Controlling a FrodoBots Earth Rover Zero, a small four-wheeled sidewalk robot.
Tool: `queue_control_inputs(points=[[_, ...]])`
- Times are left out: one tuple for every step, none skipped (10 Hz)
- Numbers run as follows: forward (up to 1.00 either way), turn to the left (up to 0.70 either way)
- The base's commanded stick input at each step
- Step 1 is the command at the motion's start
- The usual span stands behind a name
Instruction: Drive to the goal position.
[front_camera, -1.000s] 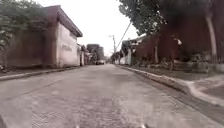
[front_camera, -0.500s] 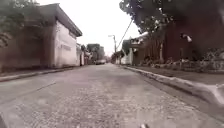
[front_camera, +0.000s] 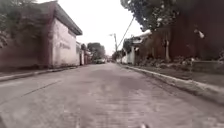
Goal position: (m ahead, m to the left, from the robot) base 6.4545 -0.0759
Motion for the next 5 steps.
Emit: queue_control_inputs(points=[[1.00, 0.00], [1.00, 0.00], [1.00, 0.00], [1.00, 0.00], [1.00, 0.00]])
